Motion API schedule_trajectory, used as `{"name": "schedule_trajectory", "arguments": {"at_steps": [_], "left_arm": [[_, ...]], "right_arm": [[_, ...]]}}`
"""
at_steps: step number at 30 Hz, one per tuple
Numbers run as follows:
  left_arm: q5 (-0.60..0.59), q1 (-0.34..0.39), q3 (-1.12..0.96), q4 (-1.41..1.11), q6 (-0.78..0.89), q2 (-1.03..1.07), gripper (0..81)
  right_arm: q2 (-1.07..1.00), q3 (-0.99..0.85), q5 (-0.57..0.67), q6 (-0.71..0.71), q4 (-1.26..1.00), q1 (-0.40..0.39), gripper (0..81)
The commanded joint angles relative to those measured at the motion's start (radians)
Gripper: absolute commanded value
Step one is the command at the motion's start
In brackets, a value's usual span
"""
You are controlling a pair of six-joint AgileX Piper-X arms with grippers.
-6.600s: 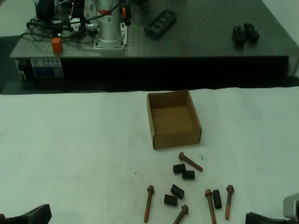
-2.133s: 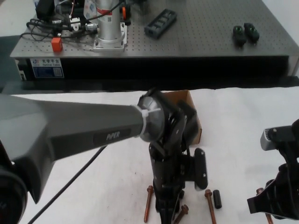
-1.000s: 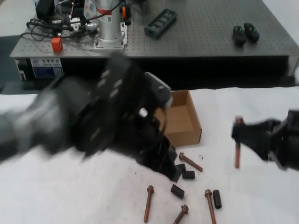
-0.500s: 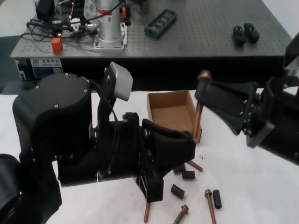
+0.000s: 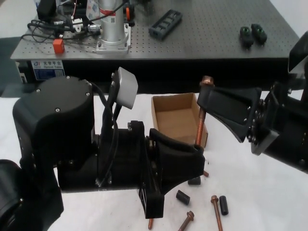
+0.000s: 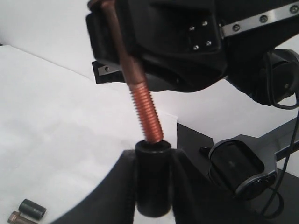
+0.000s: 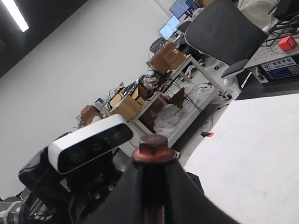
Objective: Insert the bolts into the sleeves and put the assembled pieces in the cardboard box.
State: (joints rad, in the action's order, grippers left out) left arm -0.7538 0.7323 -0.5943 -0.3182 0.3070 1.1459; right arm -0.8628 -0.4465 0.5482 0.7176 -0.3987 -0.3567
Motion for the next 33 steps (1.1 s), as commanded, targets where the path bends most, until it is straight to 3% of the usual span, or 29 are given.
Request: {"name": "schedule_trajectory", "arguments": {"at_steps": [1, 13, 18, 20, 23, 24, 29, 33], "left_arm": [[-0.009, 0.001, -0.002, -0.020, 0.008, -0.011, 0.6], [0.048, 0.001, -0.002, -0.020, 0.022, -0.011, 0.6], [0.054, 0.001, -0.002, -0.028, 0.030, -0.011, 0.6], [0.054, 0.001, -0.002, -0.028, 0.030, -0.011, 0.6], [0.057, 0.001, -0.002, -0.028, 0.020, -0.011, 0.6], [0.071, 0.001, -0.002, -0.028, 0.006, -0.011, 0.6], [0.187, 0.001, -0.002, -0.028, -0.096, -0.011, 0.6], [0.323, 0.001, -0.002, -0.052, -0.109, -0.007, 0.6]], "right_arm": [[-0.002, -0.005, -0.007, -0.034, 0.011, -0.004, 0.2], [-0.002, -0.005, 0.077, -0.060, 0.033, -0.007, 0.2], [-0.002, -0.005, 0.116, -0.140, 0.033, -0.007, 0.6], [-0.002, -0.005, 0.149, -0.210, 0.033, -0.007, 8.3], [-0.002, -0.005, 0.157, -0.240, 0.033, -0.007, 34.5], [-0.002, -0.005, 0.157, -0.240, 0.033, -0.007, 40.0], [-0.002, -0.005, 0.157, -0.240, 0.029, 0.024, 35.0], [0.017, -0.005, 0.157, -0.243, 0.062, 0.104, 34.9]]}}
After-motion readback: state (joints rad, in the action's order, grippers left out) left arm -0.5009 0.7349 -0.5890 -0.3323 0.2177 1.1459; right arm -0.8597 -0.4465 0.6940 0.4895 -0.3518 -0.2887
